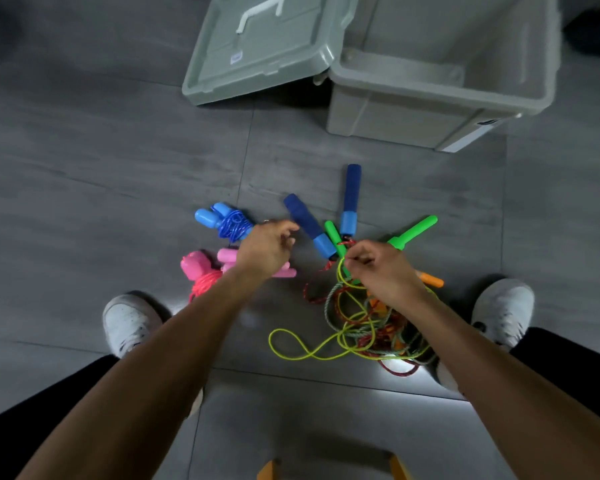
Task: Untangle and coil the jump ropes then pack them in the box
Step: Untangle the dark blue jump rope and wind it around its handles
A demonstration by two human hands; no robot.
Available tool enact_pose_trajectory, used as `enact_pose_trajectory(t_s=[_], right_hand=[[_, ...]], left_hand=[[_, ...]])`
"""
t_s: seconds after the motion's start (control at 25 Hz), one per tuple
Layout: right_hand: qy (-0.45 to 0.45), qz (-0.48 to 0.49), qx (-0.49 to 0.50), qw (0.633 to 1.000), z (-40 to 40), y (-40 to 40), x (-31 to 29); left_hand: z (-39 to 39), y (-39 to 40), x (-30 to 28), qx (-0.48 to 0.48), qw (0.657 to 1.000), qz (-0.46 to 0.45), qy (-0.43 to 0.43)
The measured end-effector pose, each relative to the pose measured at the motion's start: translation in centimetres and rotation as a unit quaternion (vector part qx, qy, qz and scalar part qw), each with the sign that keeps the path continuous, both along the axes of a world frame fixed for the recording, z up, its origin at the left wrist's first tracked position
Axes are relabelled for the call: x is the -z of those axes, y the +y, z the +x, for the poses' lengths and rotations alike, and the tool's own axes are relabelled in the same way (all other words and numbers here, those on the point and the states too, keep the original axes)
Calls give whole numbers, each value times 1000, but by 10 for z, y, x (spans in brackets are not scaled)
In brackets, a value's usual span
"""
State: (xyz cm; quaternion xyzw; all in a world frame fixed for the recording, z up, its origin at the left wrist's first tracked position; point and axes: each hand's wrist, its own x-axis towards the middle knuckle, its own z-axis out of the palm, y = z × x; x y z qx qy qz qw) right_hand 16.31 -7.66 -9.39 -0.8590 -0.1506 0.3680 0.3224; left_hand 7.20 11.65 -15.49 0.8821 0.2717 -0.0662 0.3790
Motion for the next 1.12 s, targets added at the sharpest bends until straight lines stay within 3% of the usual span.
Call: enact_pose_trajectory(t_s=[0.08, 0.16, 0.28, 0.44, 0.64, 0.72, 0.8, 0.84, 0.92, 1.04, 1.12], right_hand=[[-8, 7, 0, 1000, 7, -9, 0], [-12, 8, 1, 1000, 14, -24, 2], [0, 3, 2, 1000, 19, -44, 0], [-22, -10, 18, 1000, 19, -49, -9], [-51, 69, -75, 993, -17, -39, -56], [-29, 101, -74, 992, -29, -39, -77], [-21, 137, -62, 988, -40, -43, -107], [-15, 153, -52, 987, -44, -47, -122], [-10, 179, -45, 983, -58, -54, -152], [-8, 211, -41, 977, -81, -63, -184], [-11, 211, -19, 977, -91, -71, -195]], left_hand=[[29, -6, 16, 107, 986, 86, 90], [51, -15, 30, 220, 944, 194, 149], [65, -23, 28, 271, 899, 303, 165], [44, -28, -33, 287, 886, 331, 152], [-11, -48, -160, 270, 912, 304, 60], [-34, -55, -201, 230, 942, 242, 38], [-63, -59, -237, 134, 989, 49, 48], [-77, -62, -253, 67, 993, -70, 61], [-106, -71, -277, -40, 965, -248, 71], [-124, -95, -301, -150, 918, -367, -18], [-121, -108, -309, -244, 865, -426, -107]])
